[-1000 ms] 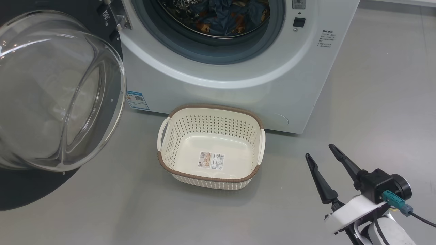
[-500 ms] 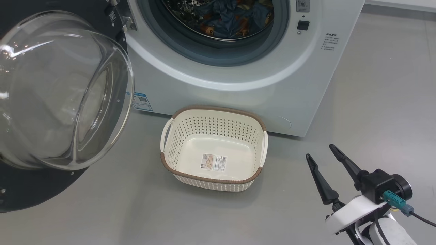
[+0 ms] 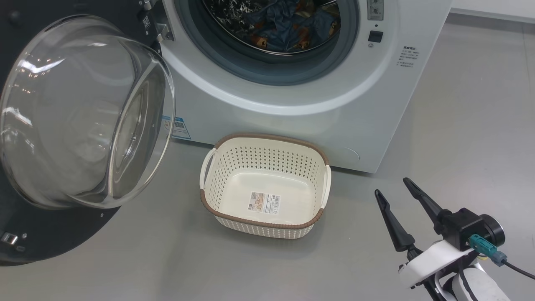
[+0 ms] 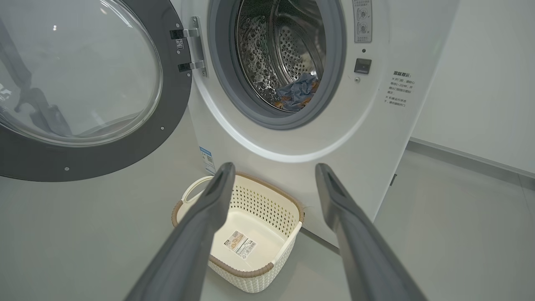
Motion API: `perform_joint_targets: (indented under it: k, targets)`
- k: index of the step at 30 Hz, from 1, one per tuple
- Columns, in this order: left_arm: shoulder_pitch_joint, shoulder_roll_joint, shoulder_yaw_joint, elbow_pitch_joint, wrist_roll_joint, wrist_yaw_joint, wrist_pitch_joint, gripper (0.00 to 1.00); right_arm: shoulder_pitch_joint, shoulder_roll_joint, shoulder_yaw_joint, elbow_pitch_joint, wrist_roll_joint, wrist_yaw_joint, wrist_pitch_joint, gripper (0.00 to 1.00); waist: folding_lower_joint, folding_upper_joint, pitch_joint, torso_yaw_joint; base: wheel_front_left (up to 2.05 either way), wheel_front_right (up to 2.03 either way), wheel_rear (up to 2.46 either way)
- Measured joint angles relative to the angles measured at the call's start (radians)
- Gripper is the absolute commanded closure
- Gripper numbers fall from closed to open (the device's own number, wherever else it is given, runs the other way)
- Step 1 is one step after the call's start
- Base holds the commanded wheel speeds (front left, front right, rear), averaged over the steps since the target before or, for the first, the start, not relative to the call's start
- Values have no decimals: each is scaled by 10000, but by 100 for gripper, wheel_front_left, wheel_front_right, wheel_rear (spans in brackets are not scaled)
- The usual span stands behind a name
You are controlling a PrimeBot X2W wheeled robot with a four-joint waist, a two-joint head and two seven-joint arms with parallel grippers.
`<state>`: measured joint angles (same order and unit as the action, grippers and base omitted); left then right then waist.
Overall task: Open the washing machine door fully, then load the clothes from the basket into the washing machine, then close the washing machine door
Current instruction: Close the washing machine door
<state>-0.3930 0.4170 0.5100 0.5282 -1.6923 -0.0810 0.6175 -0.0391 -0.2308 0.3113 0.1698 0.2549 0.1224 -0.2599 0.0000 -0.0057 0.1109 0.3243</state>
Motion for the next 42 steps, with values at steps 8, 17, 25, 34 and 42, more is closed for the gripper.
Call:
perform_joint_targets:
  k: [8,17,25,34,42]
  targets:
    - [252,-146,-75,-199,-155,-161,359,100,11,104,-25,0,2,0,0,0,0,0,-66,49,0,0,0]
    - [535,-483,-337,-713,-364,-295,978,100,19,397,-40,2,79,0,0,0,0,1,-213,70,0,0,0]
    - [762,-717,-525,-1429,-537,-332,1400,100,33,550,-153,0,88,0,0,0,0,0,-263,-2,0,0,0]
    - [1085,-943,-704,-2399,-719,-339,1916,100,32,807,-151,-6,90,0,0,0,0,0,-287,-230,0,0,0]
    - [1140,-1430,-982,-3221,-976,-339,2136,100,32,1026,-242,-4,90,0,0,0,0,0,-328,-548,0,0,0]
